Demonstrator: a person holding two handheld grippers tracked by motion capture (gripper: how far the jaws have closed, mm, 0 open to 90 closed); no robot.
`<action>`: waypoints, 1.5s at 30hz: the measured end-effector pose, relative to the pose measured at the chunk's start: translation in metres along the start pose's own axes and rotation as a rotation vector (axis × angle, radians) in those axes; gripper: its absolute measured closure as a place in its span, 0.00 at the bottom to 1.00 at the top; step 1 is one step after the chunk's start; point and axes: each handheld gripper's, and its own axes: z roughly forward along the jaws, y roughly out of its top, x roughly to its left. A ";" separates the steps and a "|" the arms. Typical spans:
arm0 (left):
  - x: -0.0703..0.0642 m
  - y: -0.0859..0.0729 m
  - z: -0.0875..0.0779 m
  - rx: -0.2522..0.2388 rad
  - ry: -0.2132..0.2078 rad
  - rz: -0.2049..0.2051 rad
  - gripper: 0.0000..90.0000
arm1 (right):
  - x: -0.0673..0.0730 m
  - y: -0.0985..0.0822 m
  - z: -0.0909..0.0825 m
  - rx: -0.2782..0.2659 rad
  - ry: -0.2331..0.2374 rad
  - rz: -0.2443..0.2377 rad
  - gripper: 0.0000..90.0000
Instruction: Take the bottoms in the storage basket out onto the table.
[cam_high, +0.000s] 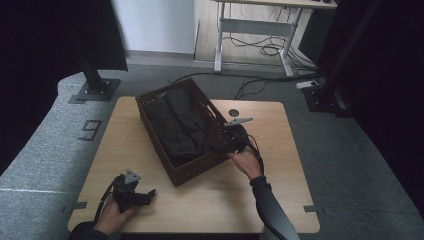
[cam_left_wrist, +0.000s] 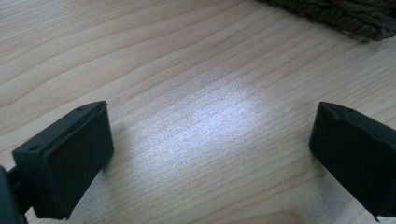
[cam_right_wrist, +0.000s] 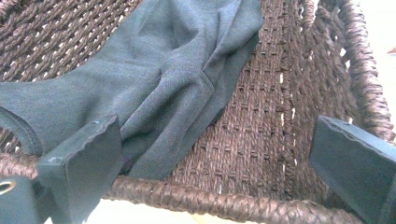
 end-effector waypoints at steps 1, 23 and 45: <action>0.000 0.000 0.000 0.000 0.000 0.000 0.00 | 0.000 0.000 -0.001 0.000 -0.001 -0.001 0.03; 0.000 0.000 0.000 0.000 0.002 -0.002 0.00 | -0.009 -0.020 -0.024 -0.006 -0.012 -0.007 0.04; 0.000 0.000 0.000 -0.001 0.002 -0.002 0.00 | -0.018 -0.048 -0.055 -0.036 -0.051 -0.018 0.04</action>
